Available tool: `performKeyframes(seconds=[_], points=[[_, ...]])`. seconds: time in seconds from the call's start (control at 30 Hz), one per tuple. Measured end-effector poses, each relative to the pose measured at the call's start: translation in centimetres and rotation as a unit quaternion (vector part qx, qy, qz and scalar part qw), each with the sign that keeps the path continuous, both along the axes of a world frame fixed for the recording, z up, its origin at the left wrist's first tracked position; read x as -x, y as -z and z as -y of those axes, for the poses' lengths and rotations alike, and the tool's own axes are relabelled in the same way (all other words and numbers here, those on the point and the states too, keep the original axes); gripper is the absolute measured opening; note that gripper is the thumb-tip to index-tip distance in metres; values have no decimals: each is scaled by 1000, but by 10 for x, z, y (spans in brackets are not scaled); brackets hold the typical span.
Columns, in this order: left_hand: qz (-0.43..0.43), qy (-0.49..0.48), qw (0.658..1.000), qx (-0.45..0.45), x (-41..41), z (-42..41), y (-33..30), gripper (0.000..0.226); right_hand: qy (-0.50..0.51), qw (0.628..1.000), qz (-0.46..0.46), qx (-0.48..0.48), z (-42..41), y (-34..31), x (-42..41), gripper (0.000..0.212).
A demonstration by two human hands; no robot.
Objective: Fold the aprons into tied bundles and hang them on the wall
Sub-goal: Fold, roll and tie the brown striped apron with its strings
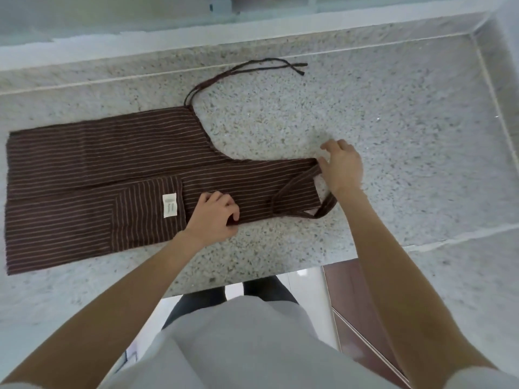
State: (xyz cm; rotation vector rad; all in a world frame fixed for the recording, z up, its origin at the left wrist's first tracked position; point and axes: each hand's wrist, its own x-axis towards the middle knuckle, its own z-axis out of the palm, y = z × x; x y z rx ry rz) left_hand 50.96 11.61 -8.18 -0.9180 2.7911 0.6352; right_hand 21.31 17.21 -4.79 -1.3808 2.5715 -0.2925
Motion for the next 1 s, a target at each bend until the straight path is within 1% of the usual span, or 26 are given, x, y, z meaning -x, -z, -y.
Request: performKeyframes(seconds=[0.07,0.1,0.13,0.17,0.23,0.27,0.3,0.37,0.43,0.5,0.53,0.57,0.63,0.7,0.73,0.77,0.83,0.87,0.9,0.93,0.97,1.0], points=[[-9,4,1000,8,10,-8,1,25,-49,993,33,104,-24,6,-12,24],[-10,3,1000,3,16,-12,1,27,-80,989,50,117,-35,8,-21,29],[-8,0,1000,-7,22,-16,1,29,-111,987,58,103,-45,9,-30,37],[-6,-8,1000,-19,27,-17,0,30,-136,987,55,66,-51,11,-42,46],[-6,-19,999,-29,39,-22,0,30,-182,983,13,-15,-60,17,-62,59],[-7,-26,999,-31,42,-24,1,29,-200,979,0,-41,-63,20,-71,62],[-6,-34,999,-34,46,-26,1,27,-215,975,2,-49,-64,24,-78,62],[0,-54,998,-45,50,-28,1,23,-224,974,24,-12,-66,28,-81,48],[-7,-73,996,-54,53,-29,-1,18,-169,980,75,75,-66,22,-69,30],[-19,-86,994,-58,53,-29,-3,16,-65,978,122,156,-68,11,-49,21],[-19,-88,994,-60,54,-30,-4,15,-8,975,136,174,-73,5,-34,19],[-18,-88,994,-61,54,-31,-5,15,46,974,139,173,-77,3,-18,18],[-16,-81,995,-61,58,-32,-7,18,131,976,112,136,-89,3,17,21],[-27,-66,996,-57,66,-34,-9,23,183,977,75,77,-101,6,44,29],[-34,-59,996,-55,71,-35,-10,24,198,978,53,47,-105,9,52,36],[-37,-52,996,-54,76,-36,-10,25,207,978,22,27,-109,11,56,45],[-31,-38,997,-52,87,-39,-9,26,188,980,-46,52,-113,11,51,54],[-26,-33,998,-50,91,-39,-8,26,153,982,-71,79,-114,9,43,52],[-23,-31,998,-49,94,-40,-7,25,104,986,-82,98,-114,8,33,45],[-23,-32,998,-48,97,-41,-6,23,54,991,-62,106,-114,9,21,36],[-28,-38,998,-48,99,-42,-5,21,24,994,-17,104,-112,11,7,30],[-33,-44,997,-49,100,-43,-4,19,25,994,50,90,-110,14,-6,31]])
